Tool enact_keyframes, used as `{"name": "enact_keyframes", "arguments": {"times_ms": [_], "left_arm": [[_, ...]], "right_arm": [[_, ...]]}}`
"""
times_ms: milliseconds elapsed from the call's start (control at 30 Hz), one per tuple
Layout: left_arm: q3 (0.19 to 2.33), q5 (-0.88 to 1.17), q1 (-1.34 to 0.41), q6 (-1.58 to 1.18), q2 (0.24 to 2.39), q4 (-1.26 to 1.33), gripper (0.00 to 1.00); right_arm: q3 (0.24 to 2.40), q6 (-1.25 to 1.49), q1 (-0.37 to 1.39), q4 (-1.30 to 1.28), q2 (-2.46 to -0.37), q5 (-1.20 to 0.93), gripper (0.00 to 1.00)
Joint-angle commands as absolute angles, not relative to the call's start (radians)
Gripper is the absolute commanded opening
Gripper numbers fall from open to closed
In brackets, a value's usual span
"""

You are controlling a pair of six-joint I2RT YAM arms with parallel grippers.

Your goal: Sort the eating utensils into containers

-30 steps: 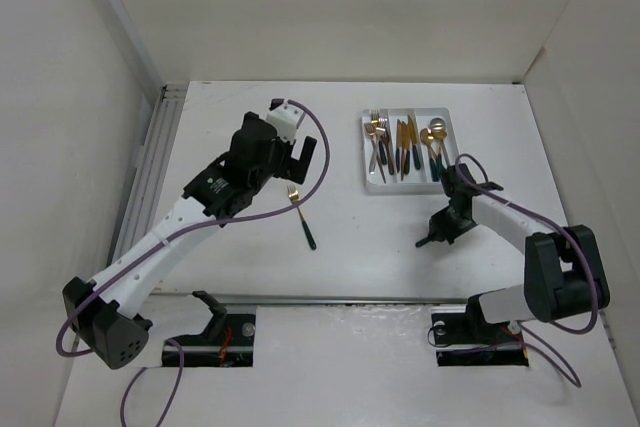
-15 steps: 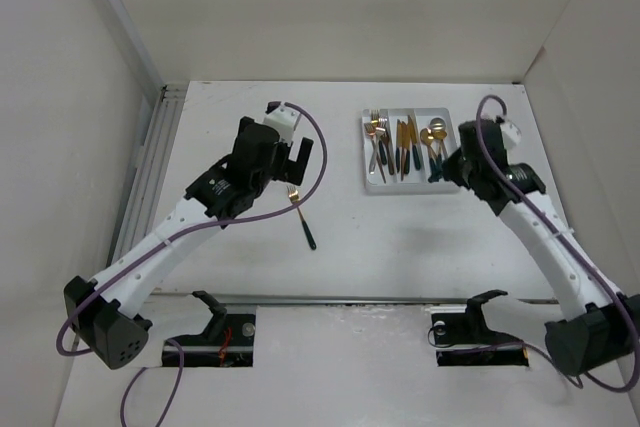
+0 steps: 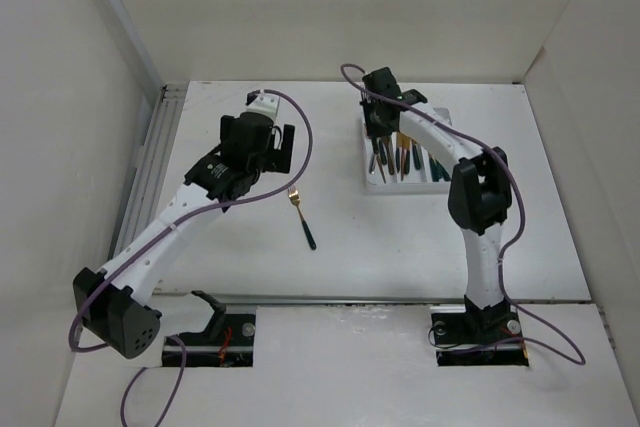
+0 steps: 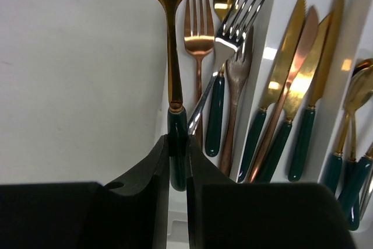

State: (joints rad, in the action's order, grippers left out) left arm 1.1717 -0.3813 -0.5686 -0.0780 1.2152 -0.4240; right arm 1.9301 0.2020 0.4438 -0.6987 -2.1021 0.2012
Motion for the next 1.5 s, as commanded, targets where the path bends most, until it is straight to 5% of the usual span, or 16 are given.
{"name": "enact_keyframes", "arguments": {"times_ms": [0, 900, 1067, 1200, 1467], "left_arm": [[1.245, -0.403, -0.549, -0.109, 1.221, -0.433, 1.00], [1.276, -0.365, -0.520, -0.080, 1.298, -0.413, 1.00], [1.287, -0.354, -0.520, -0.080, 1.298, -0.403, 1.00], [1.287, -0.345, -0.520, -0.071, 1.298, -0.403, 1.00], [1.296, -0.324, -0.520, -0.071, 1.298, -0.403, 1.00]], "right_arm": [[1.997, 0.137, 0.440, -0.733, -2.112, 0.166, 0.00], [1.819, 0.262, 0.425, -0.663, -2.151, 0.186, 0.00], [1.756, 0.295, 0.425, -0.637, -2.099, 0.186, 0.19], [1.756, 0.316, 0.425, -0.646, -2.086, 0.213, 0.51], [1.747, 0.273, 0.549, -0.569, -1.862, 0.347, 0.63]]}}
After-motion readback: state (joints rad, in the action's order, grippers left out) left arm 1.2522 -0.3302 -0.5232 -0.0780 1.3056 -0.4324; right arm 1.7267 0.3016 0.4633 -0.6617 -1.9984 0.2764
